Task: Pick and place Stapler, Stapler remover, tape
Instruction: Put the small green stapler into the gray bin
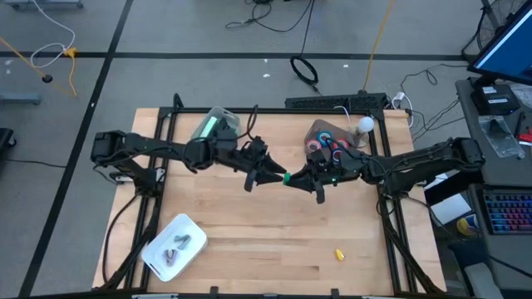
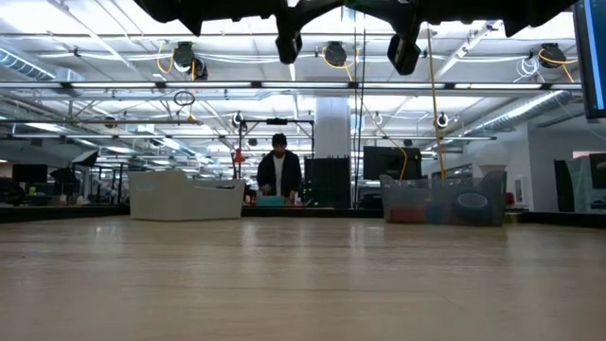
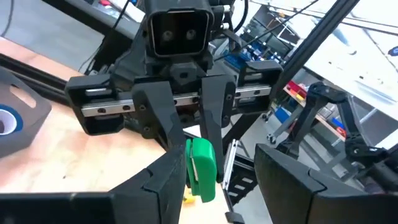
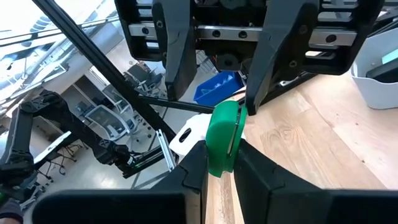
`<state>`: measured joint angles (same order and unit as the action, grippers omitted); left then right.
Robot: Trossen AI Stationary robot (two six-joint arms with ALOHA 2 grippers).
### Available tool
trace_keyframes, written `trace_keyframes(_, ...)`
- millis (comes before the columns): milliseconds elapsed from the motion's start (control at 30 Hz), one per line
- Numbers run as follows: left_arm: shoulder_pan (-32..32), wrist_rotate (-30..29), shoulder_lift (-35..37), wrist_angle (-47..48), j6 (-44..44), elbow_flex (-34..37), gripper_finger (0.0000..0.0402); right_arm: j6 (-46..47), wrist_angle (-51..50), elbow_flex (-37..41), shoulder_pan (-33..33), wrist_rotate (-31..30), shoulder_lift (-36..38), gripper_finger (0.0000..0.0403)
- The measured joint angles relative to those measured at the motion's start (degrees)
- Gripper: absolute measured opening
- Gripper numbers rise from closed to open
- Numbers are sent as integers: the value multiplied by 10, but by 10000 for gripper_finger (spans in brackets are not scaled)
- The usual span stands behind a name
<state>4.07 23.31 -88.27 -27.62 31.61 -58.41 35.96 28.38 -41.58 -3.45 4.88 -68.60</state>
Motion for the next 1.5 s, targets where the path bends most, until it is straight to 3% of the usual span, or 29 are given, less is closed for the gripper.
trace_keyframes(200, -3, -24, 0, 3, -2, 0, 186, 5, 5, 0, 1, -2, 0, 45)
trace_keyframes(533, -4, -24, 0, 36, -4, 0, 186, 13, 40, 0, 0, -4, 0, 45)
trace_keyframes(1500, -3, -26, 0, 9, 19, 0, 186, 21, 53, 0, 1, -20, -22, 45)
